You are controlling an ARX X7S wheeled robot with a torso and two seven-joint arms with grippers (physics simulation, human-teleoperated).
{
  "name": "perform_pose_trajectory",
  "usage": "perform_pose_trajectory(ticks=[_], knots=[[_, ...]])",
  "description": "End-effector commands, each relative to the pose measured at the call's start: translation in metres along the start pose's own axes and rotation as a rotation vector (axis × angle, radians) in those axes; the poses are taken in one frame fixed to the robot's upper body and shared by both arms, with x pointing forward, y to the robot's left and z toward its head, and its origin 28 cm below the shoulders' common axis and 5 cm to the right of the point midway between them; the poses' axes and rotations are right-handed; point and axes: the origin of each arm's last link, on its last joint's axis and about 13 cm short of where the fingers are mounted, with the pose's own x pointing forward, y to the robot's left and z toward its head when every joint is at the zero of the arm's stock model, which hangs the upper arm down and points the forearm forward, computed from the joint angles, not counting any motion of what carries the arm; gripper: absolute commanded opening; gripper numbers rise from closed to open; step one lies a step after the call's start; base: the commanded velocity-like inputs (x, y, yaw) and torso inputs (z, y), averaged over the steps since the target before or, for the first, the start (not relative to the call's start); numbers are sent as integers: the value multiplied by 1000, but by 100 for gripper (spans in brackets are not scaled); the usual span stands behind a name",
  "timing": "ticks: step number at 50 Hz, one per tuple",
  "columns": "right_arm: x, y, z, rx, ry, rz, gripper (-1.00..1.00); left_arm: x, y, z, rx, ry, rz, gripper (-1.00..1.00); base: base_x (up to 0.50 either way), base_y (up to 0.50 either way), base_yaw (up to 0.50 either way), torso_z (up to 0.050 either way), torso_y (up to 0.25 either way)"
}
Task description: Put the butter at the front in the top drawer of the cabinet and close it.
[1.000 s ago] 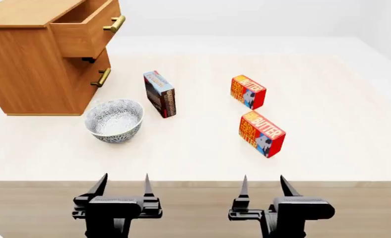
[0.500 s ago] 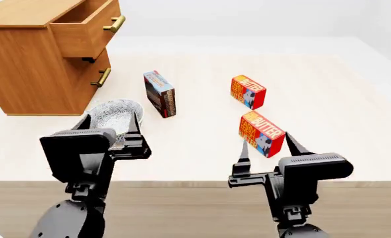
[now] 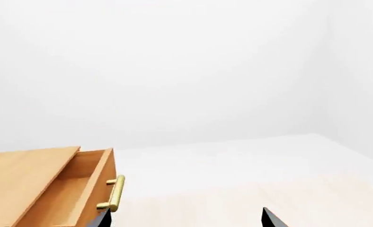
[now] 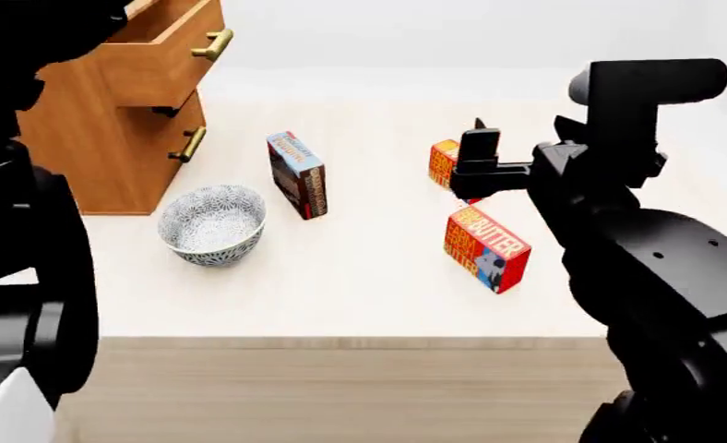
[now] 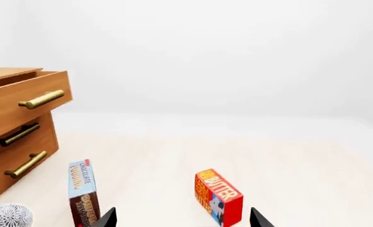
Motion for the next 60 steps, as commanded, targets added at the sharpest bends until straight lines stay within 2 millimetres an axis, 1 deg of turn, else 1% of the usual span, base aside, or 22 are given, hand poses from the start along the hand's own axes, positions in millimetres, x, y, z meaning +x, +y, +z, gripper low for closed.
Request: perform_pose_trajectory(ticks=[1,6,17,35,60], knots=[[-2,-3,45,8,44,29,100,19,20,89,27,42,94,100,0,0,0,0,0],[-4,-3,52,-1,48,38,100,21,21,89,49,92,85,100,0,0,0,0,0],[-16,-1,64,30,28,77,100,19,22,93,-4,67,66,100,86,0,0,0,0],[-19,2,64,46,-10,144,100,22,19,91,-9,56,47,100,452,0,0,0,0],[-24,3,65,37,-25,155,100,22,14,93,11,56,28,100,500,0,0,0,1]])
